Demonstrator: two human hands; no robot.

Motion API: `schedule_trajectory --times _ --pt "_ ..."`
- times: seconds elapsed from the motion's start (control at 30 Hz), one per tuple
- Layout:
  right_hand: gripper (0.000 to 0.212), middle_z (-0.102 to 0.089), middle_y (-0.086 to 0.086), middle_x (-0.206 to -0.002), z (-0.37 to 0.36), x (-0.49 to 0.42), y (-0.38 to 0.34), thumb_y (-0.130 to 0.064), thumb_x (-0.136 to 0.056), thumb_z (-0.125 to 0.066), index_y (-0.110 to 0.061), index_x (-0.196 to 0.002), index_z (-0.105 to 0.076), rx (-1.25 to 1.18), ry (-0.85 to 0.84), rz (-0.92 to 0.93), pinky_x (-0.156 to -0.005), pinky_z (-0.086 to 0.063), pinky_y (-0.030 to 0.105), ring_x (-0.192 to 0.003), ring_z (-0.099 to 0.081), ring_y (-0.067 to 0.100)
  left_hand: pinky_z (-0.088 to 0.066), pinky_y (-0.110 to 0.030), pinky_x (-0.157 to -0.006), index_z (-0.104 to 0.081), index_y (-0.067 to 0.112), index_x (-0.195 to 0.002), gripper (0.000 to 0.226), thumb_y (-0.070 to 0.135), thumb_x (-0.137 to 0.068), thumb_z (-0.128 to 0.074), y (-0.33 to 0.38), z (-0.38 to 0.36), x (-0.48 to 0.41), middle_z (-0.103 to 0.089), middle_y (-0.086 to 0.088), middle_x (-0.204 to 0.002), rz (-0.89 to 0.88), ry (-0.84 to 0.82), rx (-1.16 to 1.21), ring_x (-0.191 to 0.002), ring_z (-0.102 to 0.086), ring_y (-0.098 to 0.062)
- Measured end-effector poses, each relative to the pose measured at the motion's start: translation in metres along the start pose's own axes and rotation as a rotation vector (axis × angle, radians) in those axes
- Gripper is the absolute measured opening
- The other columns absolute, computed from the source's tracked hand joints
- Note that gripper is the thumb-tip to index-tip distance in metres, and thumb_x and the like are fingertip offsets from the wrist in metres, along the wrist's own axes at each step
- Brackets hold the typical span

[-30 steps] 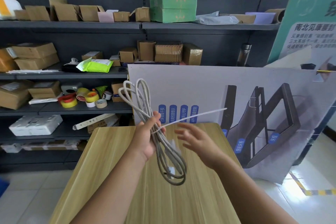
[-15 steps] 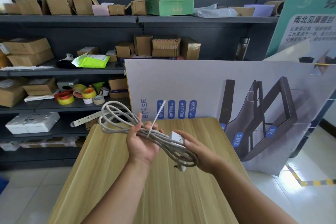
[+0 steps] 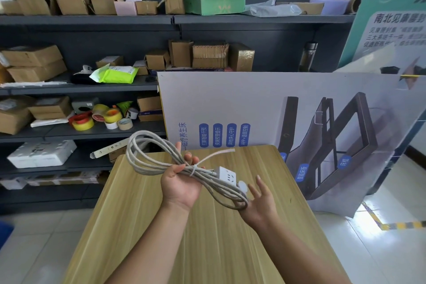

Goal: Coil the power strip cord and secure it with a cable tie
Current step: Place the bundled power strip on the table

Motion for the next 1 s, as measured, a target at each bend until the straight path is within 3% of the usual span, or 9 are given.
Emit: schedule_trajectory --times 0.1,0.2,0.3,0.4,0.53,0.6,0.77,0.9,1.0 --pt "0.058 -0.058 0.017 -0.125 0.008 0.004 0.024 -0.050 -0.081 -0.067 -0.014 -0.124 -0.055 0.092 0.082 -0.134 -0.108 -0.018 0.072 -0.114 -0.061 0.042 -0.043 -0.043 -0.087 -0.055 0.027 -0.136 0.078 0.000 -0.064 -0.045 -0.005 0.002 -0.001 -0.059 0.005 -0.076 -0.006 -0.009 0.067 -0.078 -0.058 -0.017" --pt "0.075 -0.047 0.032 -0.138 0.001 0.010 0.051 -0.060 -0.080 -0.062 -0.006 -0.131 -0.050 -0.083 -0.044 -0.283 -0.098 -0.025 0.080 -0.113 -0.056 0.056 -0.031 -0.048 -0.104 -0.055 0.029 -0.138 0.097 -0.003 -0.047 -0.068 -0.006 0.004 -0.004 -0.061 0.005 -0.080 -0.011 -0.047 0.089 -0.085 -0.060 -0.018" --pt "0.075 -0.054 0.036 -0.132 -0.024 0.019 0.032 -0.057 -0.083 -0.060 -0.004 -0.135 -0.050 -0.213 -0.267 -0.215 -0.097 -0.038 0.071 -0.117 -0.054 0.057 -0.029 -0.052 -0.110 -0.052 0.023 -0.141 0.103 -0.002 -0.044 -0.077 -0.009 0.007 -0.003 -0.062 0.002 -0.087 0.043 -0.086 0.057 -0.094 -0.063 -0.019" --pt "0.057 -0.056 0.036 -0.128 -0.037 0.025 0.008 -0.019 -0.071 -0.080 -0.004 -0.122 -0.059 -0.165 -0.328 -0.133 -0.091 -0.045 0.069 -0.109 -0.058 0.059 -0.048 -0.057 -0.095 -0.050 0.009 -0.141 0.095 -0.004 -0.050 -0.075 -0.014 0.008 0.005 -0.058 -0.004 -0.087 0.134 -0.134 0.011 -0.106 -0.059 -0.024" --pt "0.097 -0.050 0.027 -0.139 -0.032 0.017 -0.019 0.022 -0.036 -0.080 -0.007 -0.126 -0.058 -0.013 -0.356 0.007 -0.074 -0.058 0.054 -0.102 -0.065 0.051 -0.038 -0.057 -0.108 -0.046 0.006 -0.143 0.099 0.002 -0.053 -0.087 -0.019 0.014 0.008 -0.065 -0.006 -0.094 0.209 -0.108 -0.191 -0.114 -0.061 -0.030" --pt "0.097 -0.053 0.027 -0.130 -0.028 0.013 -0.032 0.028 -0.027 -0.075 -0.006 -0.117 -0.062 0.005 -0.330 0.052 -0.064 -0.062 0.042 -0.087 -0.072 0.044 -0.037 -0.058 -0.108 -0.054 0.013 -0.133 0.080 0.010 -0.061 -0.088 -0.011 0.016 0.005 -0.064 -0.008 -0.110 0.195 -0.137 -0.207 -0.118 -0.058 -0.031" --pt "0.048 -0.066 0.020 -0.109 -0.025 0.010 -0.065 0.024 -0.052 -0.057 -0.005 -0.083 -0.077 0.155 -0.321 0.145 -0.060 -0.060 0.025 -0.084 -0.073 0.033 -0.033 -0.066 -0.106 -0.055 0.021 -0.137 0.071 0.030 -0.070 -0.076 0.022 0.049 0.005 -0.059 -0.020 -0.132 0.099 0.022 -0.087 -0.123 -0.054 -0.046" --pt "0.056 -0.057 0.020 -0.120 -0.010 -0.001 -0.074 0.025 -0.065 -0.034 -0.006 -0.096 -0.068 0.213 -0.298 0.115 -0.057 -0.058 0.025 -0.098 -0.065 0.036 -0.051 -0.057 -0.091 -0.069 0.017 -0.103 0.027 0.028 -0.079 -0.065 0.037 0.075 0.008 -0.074 -0.010 -0.109 0.044 0.214 -0.121 -0.107 -0.069 -0.034" --pt "0.056 -0.059 0.018 -0.117 -0.004 -0.006 -0.079 0.028 -0.071 -0.030 -0.007 -0.089 -0.071 0.236 -0.288 0.113 -0.059 -0.059 0.027 -0.104 -0.058 0.034 -0.061 -0.041 -0.075 -0.065 0.012 -0.098 0.015 0.009 -0.085 -0.059 0.046 0.093 0.006 -0.077 -0.007 -0.090 0.053 0.304 -0.269 -0.087 -0.075 -0.022"
Point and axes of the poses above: each hand's wrist, its own x-axis away from the middle knuckle, its own z-axis out of the back of the hand, y = z × x, the point moved 9 cm from there along -x, towards the middle knuckle
